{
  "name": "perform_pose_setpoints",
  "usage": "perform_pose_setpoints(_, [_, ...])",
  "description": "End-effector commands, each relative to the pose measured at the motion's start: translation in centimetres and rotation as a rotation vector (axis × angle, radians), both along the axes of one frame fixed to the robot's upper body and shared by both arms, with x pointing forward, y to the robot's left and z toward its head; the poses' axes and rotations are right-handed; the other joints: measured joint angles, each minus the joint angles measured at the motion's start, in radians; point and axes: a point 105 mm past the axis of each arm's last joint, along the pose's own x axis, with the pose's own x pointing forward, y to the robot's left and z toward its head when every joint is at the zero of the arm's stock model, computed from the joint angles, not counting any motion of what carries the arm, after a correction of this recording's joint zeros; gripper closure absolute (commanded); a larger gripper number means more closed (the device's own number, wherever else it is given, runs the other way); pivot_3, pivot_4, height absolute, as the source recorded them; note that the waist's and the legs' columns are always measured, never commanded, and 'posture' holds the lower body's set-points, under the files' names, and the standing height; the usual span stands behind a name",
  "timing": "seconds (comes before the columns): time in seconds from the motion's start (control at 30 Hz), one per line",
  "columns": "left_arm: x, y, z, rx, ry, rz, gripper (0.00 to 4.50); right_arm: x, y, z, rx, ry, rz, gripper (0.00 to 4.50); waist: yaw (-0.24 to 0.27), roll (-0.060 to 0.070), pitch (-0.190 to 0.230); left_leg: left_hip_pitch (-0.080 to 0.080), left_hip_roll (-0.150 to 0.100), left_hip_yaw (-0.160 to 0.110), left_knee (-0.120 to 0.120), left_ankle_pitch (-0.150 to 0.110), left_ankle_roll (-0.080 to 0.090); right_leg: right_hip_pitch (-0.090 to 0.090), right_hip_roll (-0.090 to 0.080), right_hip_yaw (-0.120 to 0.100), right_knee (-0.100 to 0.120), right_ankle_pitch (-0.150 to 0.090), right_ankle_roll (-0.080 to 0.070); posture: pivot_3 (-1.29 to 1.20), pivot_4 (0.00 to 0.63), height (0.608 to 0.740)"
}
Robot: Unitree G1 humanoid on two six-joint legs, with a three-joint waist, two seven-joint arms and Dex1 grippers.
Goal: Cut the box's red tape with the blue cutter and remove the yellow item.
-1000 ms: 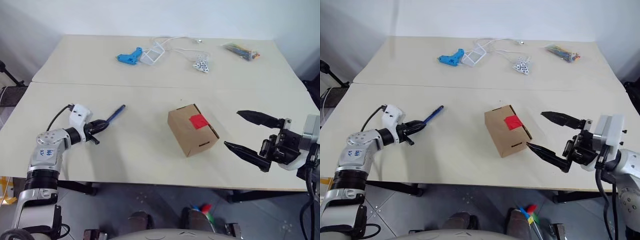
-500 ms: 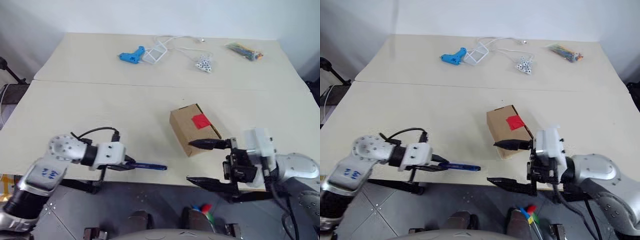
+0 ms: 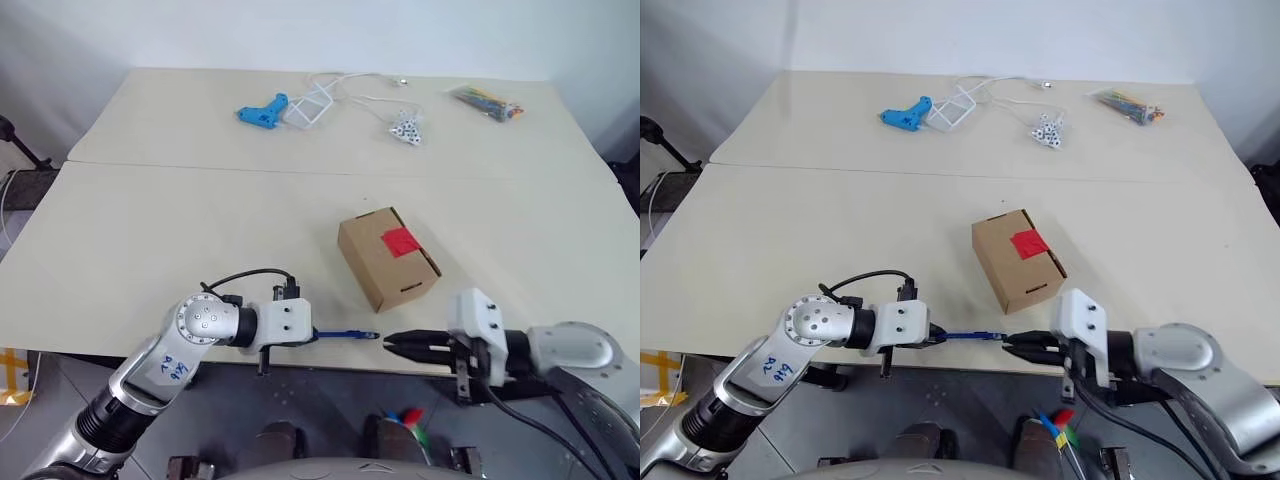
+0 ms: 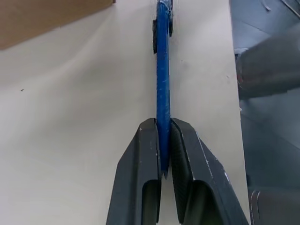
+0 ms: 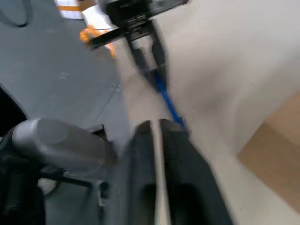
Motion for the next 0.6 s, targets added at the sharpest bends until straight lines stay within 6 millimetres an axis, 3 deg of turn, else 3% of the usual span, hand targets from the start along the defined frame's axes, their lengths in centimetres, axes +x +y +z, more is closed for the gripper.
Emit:
perform_pose_setpoints(0.03, [-0.8, -0.6, -0.8, 0.030, 0.010, -0.035, 4.06, -0.1, 0.4, -0.8, -0.027, 0.019, 0.012, 4.45, 0.007, 0.000, 0.000, 0.000, 0.000, -0.001, 0.000, 0.000, 0.000, 0.000, 0.000, 0.000, 0.000, 0.000, 0.000, 0.00, 0.150, 0.740])
perform_pose_setpoints(0.17, [-1.2, -0.8, -0.6, -0.005, 0.033, -0.035, 4.06, -0.3, 0.5, -0.8, -0.013, 0.025, 0.022, 4.45, 0.014, 0.000, 0.000, -0.001, 0.000, -0.003, -0.001, -0.001, -0.001, -0.001, 0.000, -0.003, 0.000, 0.000, 0.000, 0.00, 0.150, 0.740])
perform_pose_setpoints(0.3, [-1.9, -0.7, -0.6, -0.030, 0.072, -0.050, 2.97, -0.9, 0.0, -0.7, -0.009, 0.036, 0.031, 4.50, 0.014, 0.000, 0.000, -0.002, 0.000, -0.004, -0.002, -0.001, -0.001, 0.000, 0.000, -0.004, -0.001, 0.000, 0.000, 0.00, 0.150, 0.740])
perform_pose_setpoints(0.47, [-2.3, -0.4, -0.2, -0.059, 0.104, -0.081, 1.59, -1.3, -2.5, -0.3, -0.014, 0.050, -0.028, 4.50, 0.015, 0.000, 0.000, -0.002, 0.000, -0.003, -0.001, -0.001, -0.001, 0.000, 0.000, -0.004, -0.001, 0.000, 0.000, 0.00, 0.150, 0.740])
perform_pose_setpoints(0.6, [-1.4, 0.2, -0.4, -0.062, 0.116, -0.037, 1.59, -1.8, -3.6, -0.2, -0.019, 0.060, -0.050, 4.50, 0.014, 0.000, 0.000, -0.002, 0.000, -0.003, -0.001, -0.001, -0.001, 0.000, 0.001, -0.004, -0.001, 0.000, 0.000, 0.00, 0.150, 0.740])
